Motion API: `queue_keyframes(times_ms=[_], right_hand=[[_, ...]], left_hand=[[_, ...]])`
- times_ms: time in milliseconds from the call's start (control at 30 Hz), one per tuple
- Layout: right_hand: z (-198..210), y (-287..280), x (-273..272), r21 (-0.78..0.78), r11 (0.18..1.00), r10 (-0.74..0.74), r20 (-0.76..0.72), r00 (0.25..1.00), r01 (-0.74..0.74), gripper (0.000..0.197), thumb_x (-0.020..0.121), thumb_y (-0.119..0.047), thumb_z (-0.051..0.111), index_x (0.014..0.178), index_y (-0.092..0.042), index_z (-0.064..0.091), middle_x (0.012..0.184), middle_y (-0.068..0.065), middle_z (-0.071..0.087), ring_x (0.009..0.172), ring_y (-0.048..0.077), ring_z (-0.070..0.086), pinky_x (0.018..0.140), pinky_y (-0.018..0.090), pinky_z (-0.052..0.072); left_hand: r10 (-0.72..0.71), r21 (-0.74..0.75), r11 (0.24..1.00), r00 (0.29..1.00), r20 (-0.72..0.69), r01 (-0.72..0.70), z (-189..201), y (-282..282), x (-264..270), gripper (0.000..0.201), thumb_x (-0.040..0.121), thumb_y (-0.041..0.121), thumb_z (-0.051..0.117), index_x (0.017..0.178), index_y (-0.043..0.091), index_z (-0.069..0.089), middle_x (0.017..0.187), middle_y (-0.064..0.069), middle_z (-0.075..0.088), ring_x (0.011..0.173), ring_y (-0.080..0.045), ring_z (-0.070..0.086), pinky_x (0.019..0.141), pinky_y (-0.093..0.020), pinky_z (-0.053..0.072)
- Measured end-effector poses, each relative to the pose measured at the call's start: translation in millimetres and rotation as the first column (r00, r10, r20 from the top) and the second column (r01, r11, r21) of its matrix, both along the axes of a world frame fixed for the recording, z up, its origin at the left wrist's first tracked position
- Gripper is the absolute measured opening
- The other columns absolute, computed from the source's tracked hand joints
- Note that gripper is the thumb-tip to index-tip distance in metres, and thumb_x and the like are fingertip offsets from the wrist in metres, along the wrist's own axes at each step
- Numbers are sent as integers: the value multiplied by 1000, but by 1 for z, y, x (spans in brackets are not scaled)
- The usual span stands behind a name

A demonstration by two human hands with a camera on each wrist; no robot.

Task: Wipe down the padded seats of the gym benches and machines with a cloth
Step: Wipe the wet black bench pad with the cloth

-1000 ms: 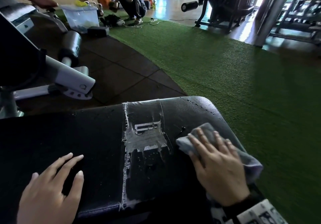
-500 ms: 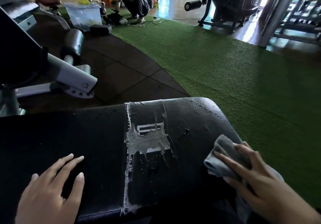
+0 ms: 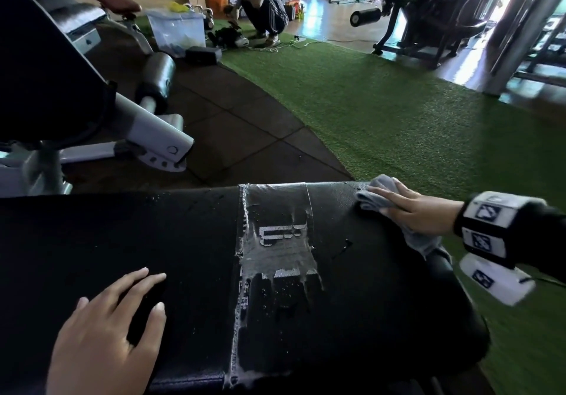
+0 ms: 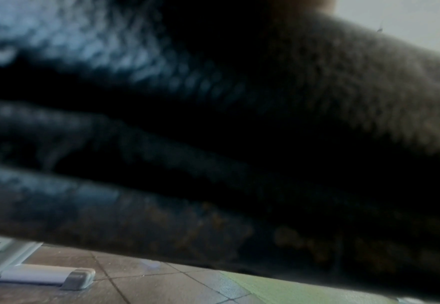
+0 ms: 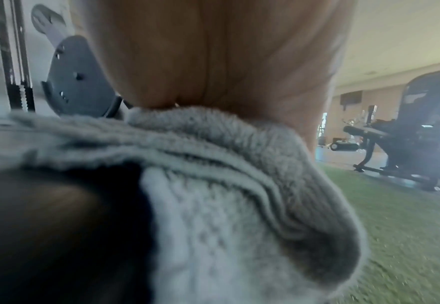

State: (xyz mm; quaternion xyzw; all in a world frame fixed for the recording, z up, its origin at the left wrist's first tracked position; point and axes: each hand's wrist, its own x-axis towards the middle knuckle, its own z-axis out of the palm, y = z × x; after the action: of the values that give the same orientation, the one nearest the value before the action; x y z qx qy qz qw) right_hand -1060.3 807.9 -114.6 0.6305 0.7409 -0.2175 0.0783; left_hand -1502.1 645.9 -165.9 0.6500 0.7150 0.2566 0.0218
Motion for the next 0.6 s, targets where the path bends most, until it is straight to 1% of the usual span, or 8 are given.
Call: queue_keyframes(times_ms=[67, 167, 267, 333, 367, 467, 533, 600], right_hand=[[3, 23, -22, -12, 997, 72, 89, 993, -72, 50, 100, -46, 22, 141, -53, -4, 158, 7, -8, 144, 25, -12, 117, 39, -5], [9, 33, -58, -38, 985, 175, 190, 966, -171, 50, 94, -57, 15, 137, -59, -11, 157, 5, -12, 144, 33, -8, 117, 47, 0], [8, 11, -80, -35, 937, 345, 255, 904, -348, 51, 92, -62, 8, 137, -58, -14, 156, 0, -18, 143, 37, -8, 116, 53, 2], [6, -15, -85, -22, 870, 481, 256, 839, -492, 59, 76, -78, -11, 131, -62, -22, 155, -1, -22, 142, 37, -11, 115, 56, 2], [3, -27, -81, -7, 834, 536, 243, 808, -551, 62, 69, -81, -18, 128, -65, -25, 154, -4, -24, 142, 36, -12, 115, 55, 3], [2, -53, -51, 6, 780, 607, 235, 759, -625, 58, 75, -75, -13, 131, -63, -23, 150, -16, -30, 143, 22, -19, 117, 44, -2], [7, -57, -26, 14, 803, 580, 212, 786, -596, 60, 75, -77, -12, 132, -63, -20, 148, -23, -31, 142, 14, -23, 118, 38, -5], [9, -47, -7, 40, 847, 518, 169, 839, -531, 61, 74, -80, -10, 131, -63, -22, 149, -25, -26, 141, 7, -23, 118, 34, -5]], left_hand=[[7, -19, 1000, 1000, -6, -7, 1, 0, 0, 48, 80, 50, 38, 117, 35, 63, 129, 12, 56, 104, -21, 62, 106, -59, 32], [20, -45, 999, 1000, 1, -20, 3, -1, 0, 48, 81, 52, 36, 118, 37, 62, 130, 14, 55, 103, -18, 61, 109, -56, 29], [23, -58, 998, 1000, 11, -22, 3, -2, 0, 48, 81, 53, 35, 119, 38, 61, 131, 15, 54, 90, -17, 64, 111, -51, 23], [26, -63, 998, 999, 20, -25, 2, -3, 0, 48, 82, 53, 35, 120, 39, 61, 131, 16, 53, 85, -19, 64, 112, -50, 22], [25, -64, 998, 999, 19, -24, 2, -3, 0, 48, 82, 53, 35, 120, 39, 60, 131, 16, 53, 87, -20, 65, 112, -51, 22], [21, -55, 998, 1000, 11, -20, 2, -2, 1, 47, 82, 52, 35, 120, 39, 60, 132, 16, 53, 92, -21, 64, 111, -52, 23], [16, -46, 999, 1000, 2, -16, 2, -1, 0, 47, 82, 52, 36, 120, 38, 61, 131, 14, 54, 88, -20, 65, 110, -54, 25], [17, -39, 999, 1000, 0, -17, 2, -1, 0, 47, 82, 51, 37, 119, 37, 62, 130, 14, 54, 87, -21, 65, 110, -54, 25]])
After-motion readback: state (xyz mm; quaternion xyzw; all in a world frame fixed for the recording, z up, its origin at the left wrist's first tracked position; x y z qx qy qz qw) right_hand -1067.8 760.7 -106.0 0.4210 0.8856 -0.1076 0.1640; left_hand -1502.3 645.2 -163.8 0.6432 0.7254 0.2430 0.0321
